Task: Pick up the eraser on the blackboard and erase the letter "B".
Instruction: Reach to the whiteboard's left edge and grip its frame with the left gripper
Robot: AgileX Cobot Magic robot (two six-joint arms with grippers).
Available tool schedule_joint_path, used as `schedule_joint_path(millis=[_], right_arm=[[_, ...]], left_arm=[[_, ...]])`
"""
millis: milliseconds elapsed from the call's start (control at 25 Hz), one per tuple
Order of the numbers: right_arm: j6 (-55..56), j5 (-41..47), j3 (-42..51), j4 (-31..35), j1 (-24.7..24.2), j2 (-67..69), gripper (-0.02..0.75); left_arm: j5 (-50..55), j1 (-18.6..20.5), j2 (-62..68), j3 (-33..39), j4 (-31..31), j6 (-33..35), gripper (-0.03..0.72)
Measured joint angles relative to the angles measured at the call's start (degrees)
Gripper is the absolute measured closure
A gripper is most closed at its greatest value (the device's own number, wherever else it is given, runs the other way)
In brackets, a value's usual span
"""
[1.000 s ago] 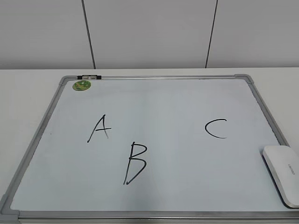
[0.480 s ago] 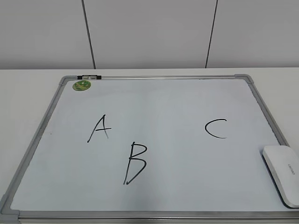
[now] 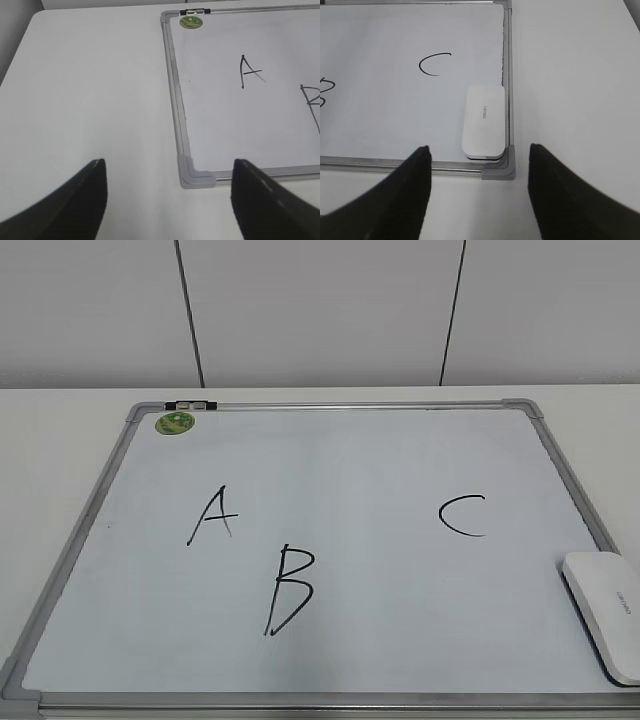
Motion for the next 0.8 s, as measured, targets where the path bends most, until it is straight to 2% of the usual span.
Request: schedule_joint_path(millis=[320,600,800], right_arm=[[0.0,0.0,0.0,0.0,0.0,0.0,0.262],[0.0,0.0,0.0,0.0,0.0,0.0,0.262],[0.0,0.0,0.0,0.0,0.0,0.0,0.262]], left_arm=[[-8.36,0.0,13.27,-6.32,-1.36,0.0,0.129],[-11.37,0.0,35.33,-14.03,-5.19,0.0,0.132],[-11.89,0.0,51.87,-20.23,-5.56,0.93,0.132]])
